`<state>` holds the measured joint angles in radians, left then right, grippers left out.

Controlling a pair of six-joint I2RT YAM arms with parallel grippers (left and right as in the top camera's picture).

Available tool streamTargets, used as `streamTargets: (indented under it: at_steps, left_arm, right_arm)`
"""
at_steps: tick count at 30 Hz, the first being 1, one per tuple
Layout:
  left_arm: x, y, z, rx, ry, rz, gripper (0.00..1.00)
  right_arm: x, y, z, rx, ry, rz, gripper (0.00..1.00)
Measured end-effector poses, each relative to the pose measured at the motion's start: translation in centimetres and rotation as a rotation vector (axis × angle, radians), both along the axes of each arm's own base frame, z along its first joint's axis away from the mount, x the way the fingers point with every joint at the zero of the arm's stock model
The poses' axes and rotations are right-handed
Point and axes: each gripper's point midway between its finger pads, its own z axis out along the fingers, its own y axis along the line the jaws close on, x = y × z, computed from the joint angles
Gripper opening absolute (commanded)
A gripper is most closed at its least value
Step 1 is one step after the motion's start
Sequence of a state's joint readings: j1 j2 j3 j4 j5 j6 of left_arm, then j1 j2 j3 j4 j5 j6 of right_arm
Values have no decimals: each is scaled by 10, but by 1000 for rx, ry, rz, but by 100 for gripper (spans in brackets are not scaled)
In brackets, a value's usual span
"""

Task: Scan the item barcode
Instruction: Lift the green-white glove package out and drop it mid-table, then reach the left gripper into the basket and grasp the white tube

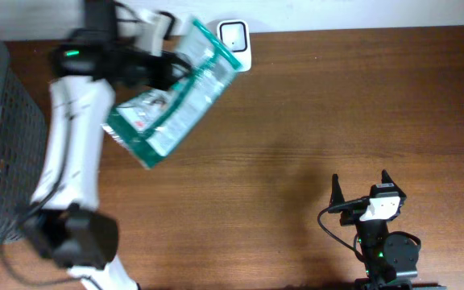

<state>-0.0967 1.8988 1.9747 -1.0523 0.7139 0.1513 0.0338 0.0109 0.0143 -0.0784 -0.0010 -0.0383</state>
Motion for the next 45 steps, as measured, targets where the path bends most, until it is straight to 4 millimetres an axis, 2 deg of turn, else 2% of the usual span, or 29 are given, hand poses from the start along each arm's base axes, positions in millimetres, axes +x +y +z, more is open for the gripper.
streamTargets:
  at_steps: [5, 7, 8, 9, 10, 11, 12, 13, 14, 17, 22, 24, 26, 28, 29, 31, 33, 34, 36, 38, 41, 44, 45]
  left_arm:
    - [-6, -90, -95, 54, 143, -204, 0]
    - [-18, -118, -128, 78, 188, -279, 0]
    - [-22, -127, -138, 88, 200, -303, 0]
    - [-26, -135, -147, 98, 207, -322, 4]
    - [-30, -145, -156, 111, 210, -346, 27]
    - [-31, -146, -158, 116, 208, -349, 49]
    - [-33, -154, -164, 125, 200, -370, 56]
    - [-31, -157, -164, 123, 185, -373, 69]
    - [-30, -160, -165, 123, 171, -376, 74]
    - [-25, -165, -166, 124, 142, -378, 88]
    - [-22, -160, -164, 124, 142, -369, 95]
    - [-13, -151, -151, 121, 137, -347, 97]
    - [2, -134, -128, 112, 116, -305, 99]
    - [27, -105, -93, 96, 55, -234, 99]
    - [43, -77, -66, 88, 4, -173, 99]
    - [60, -37, -27, 77, -75, -88, 99]
    - [72, 28, 24, 66, -172, 53, 99]
    - [71, 63, 46, 64, -205, 132, 99]
    - [60, 138, 77, 70, -228, 297, 99]
    - [48, 190, 84, 84, -200, 431, 99]
    - [26, 284, 75, 145, -110, 713, 99]
    - [4, 352, 68, 199, -62, 922, 99]
    - [-3, 369, 67, 213, -51, 974, 100]
  right_arm:
    - [0, 0, 0, 0, 0, 0, 98]
    - [0, 0, 0, 0, 0, 0, 98]
    - [0, 0, 0, 0, 0, 0, 98]
    - [0, 0, 0, 0, 0, 0, 98]
    - [0, 0, 0, 0, 0, 0, 98]
    - [0, 0, 0, 0, 0, 0, 98]
    - [0, 0, 0, 0, 0, 0, 98]
    - [0, 0, 0, 0, 0, 0, 98]
    - [0, 0, 0, 0, 0, 0, 98]
    - [0, 0, 0, 0, 0, 0, 98]
    - [0, 0, 0, 0, 0, 0, 98]
    - [0, 0, 0, 0, 0, 0, 98]
    - [0, 0, 0, 0, 0, 0, 98]
    - [0, 0, 0, 0, 0, 0, 98]
    - [0, 0, 0, 0, 0, 0, 98]
    - [0, 0, 0, 0, 0, 0, 98]
    - [0, 0, 0, 0, 0, 0, 98]
    - [0, 0, 0, 1, 0, 0, 98]
    - [0, 0, 0, 0, 0, 0, 98]
    - [0, 0, 0, 0, 0, 0, 98]
    - [0, 0, 0, 1, 0, 0, 98]
    - [0, 0, 0, 0, 0, 0, 99]
    - [0, 0, 0, 0, 0, 0, 98]
